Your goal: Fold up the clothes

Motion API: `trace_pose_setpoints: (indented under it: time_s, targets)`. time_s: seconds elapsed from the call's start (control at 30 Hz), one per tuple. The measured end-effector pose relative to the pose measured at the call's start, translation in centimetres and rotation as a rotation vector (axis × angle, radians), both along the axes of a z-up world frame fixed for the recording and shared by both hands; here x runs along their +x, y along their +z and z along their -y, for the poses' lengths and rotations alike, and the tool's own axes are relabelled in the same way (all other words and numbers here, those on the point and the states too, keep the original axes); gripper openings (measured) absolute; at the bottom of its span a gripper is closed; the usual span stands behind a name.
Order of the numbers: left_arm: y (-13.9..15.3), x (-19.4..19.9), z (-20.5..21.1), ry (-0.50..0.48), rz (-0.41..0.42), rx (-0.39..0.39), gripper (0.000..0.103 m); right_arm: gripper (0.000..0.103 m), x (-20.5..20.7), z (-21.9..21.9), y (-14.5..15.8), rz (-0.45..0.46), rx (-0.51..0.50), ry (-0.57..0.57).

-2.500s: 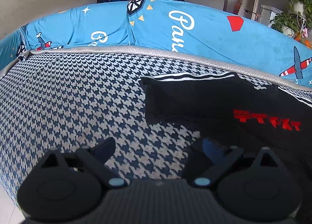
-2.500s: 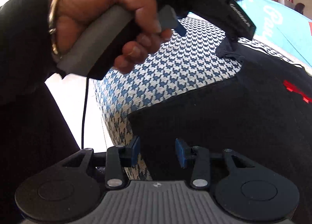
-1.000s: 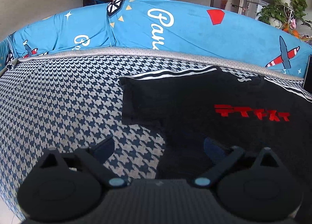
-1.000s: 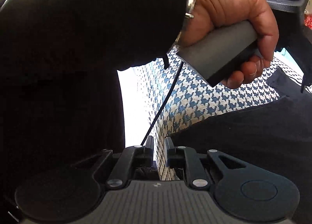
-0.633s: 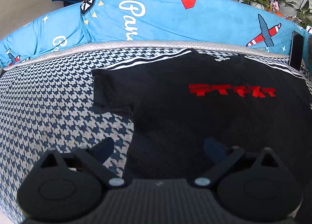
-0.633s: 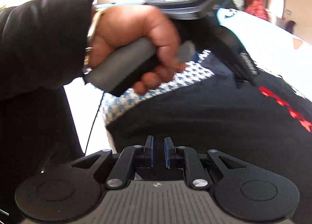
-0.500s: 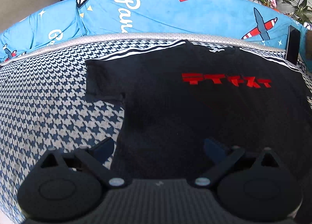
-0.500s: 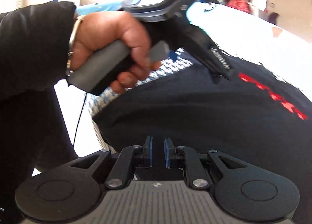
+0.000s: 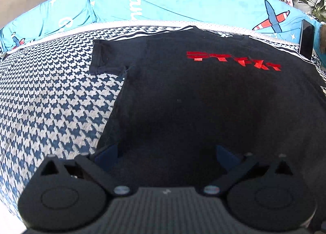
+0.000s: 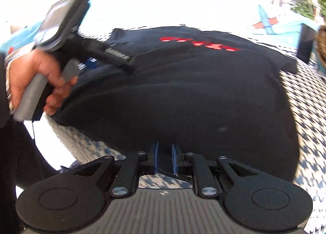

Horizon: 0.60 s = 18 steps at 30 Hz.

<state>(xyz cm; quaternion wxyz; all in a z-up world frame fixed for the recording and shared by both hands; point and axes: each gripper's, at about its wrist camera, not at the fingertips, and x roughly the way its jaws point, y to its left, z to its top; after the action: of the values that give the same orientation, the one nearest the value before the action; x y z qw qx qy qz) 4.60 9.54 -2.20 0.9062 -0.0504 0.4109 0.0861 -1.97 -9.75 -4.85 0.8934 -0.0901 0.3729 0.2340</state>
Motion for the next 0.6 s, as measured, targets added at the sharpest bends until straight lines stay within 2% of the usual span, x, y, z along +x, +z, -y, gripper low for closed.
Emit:
trace_pose_setpoints:
  time_s: [0.13,0.33,0.43,0.6]
  targets:
    - [0.1,-0.8,0.0,0.033,0.016,-0.019,0.103,0.017,0.4,4.1,0.7,-0.015,0.043,-0.194]
    - [0.5,-1.8,-0.3,0.079,0.036,-0.068,0.103,0.034,0.3,9.5,2.0,0.034,0.096,-0.467]
    - [0.5,-2.1,-0.5,0.099,0.047,-0.095,0.103,0.045,0.2,11.4,2.1,0.036,0.099,-0.541]
    - [0.6,-2.7,-0.6,0.116,0.056,-0.118,0.103,0.051,1.2,12.6,0.9,-0.033,0.163,-0.565]
